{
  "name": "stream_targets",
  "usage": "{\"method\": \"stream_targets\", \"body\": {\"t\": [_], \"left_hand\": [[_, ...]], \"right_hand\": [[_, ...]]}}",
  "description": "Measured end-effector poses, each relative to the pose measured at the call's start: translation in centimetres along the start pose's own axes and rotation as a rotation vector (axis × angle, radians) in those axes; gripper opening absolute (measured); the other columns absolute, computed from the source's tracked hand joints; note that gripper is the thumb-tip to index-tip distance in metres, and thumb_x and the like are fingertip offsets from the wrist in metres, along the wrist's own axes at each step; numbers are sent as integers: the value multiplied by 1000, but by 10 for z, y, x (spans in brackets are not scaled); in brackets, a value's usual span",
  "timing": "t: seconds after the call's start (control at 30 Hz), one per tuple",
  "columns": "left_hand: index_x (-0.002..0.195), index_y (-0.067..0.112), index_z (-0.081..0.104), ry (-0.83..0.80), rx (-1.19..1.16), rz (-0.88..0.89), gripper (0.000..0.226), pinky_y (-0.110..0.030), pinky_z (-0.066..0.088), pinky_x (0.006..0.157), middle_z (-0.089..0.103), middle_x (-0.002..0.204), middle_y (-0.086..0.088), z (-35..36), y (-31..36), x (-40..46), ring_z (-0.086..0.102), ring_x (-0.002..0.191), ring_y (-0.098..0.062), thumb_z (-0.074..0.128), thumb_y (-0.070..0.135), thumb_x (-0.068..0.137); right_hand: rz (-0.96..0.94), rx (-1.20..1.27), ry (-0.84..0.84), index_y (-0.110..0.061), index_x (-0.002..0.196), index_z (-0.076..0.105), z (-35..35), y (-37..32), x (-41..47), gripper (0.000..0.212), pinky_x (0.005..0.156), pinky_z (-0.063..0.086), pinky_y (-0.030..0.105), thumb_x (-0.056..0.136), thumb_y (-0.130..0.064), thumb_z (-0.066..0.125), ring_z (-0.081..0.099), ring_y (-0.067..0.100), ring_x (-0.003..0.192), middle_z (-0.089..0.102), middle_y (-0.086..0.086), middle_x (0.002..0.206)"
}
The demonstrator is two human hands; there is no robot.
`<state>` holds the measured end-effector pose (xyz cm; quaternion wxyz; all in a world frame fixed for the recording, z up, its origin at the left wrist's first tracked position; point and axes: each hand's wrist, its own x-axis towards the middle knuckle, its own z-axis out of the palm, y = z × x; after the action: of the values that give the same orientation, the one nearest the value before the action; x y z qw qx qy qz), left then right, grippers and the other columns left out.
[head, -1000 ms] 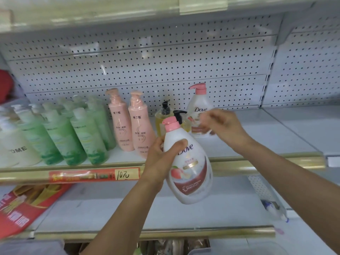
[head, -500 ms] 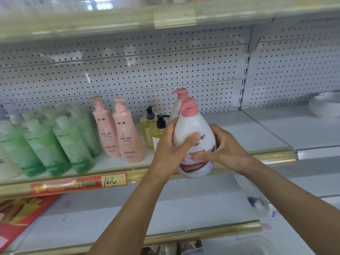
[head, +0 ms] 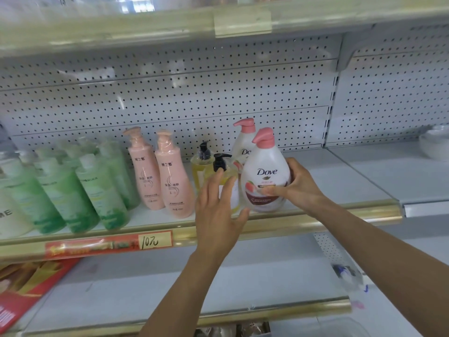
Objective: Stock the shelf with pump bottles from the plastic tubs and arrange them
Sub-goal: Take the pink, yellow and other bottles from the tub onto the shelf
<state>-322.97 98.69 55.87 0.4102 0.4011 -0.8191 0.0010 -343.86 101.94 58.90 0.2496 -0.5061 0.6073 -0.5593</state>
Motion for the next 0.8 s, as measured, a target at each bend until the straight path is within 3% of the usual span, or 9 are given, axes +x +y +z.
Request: {"method": "stream_targets", "body": {"t": [0.13, 0.27, 0.47, 0.67, 0.8], "left_hand": [[150, 12, 27, 5, -42, -192, 96, -47, 30, 115, 31, 154, -9, 8, -12, 14, 27, 143, -27, 73, 51, 75], [150, 11, 24, 5, -68, -270, 104, -42, 37, 109, 33, 150, -10, 15, -17, 30, 34, 135, -27, 81, 46, 70], [149, 13, 25, 4, -101, -256, 103, -39, 37, 105, 40, 141, -13, 17, -20, 39, 42, 125, -30, 85, 28, 67], [151, 15, 18, -22, -155, -281, 105, -36, 34, 107, 35, 146, -11, 14, -21, 39, 38, 129, -28, 84, 24, 70], [151, 15, 20, -29, -126, -258, 101, -38, 35, 106, 35, 147, -12, 13, -20, 37, 39, 128, -30, 82, 24, 72]], "right_hand": [[37, 36, -38, -23, 116, 55, 2, 10, 8, 70, 74, 55, 25, 57, -17, 93, 67, 9, 95, 69, -5, 105], [59, 45, -114, -20, 121, 53, -1, 11, 16, 72, 73, 56, 24, 60, -14, 90, 69, 11, 97, 69, -4, 108], [79, 33, -160, -23, 123, 51, -3, 13, 20, 72, 74, 55, 24, 62, -16, 90, 68, 10, 99, 68, -4, 111], [91, 7, -192, -25, 125, 47, -3, 11, 20, 73, 71, 53, 19, 65, -18, 89, 66, 8, 101, 67, -6, 113], [107, -55, -181, -23, 132, 41, -2, 9, 15, 79, 77, 52, 18, 68, -25, 88, 62, 6, 106, 62, -10, 116]]}}
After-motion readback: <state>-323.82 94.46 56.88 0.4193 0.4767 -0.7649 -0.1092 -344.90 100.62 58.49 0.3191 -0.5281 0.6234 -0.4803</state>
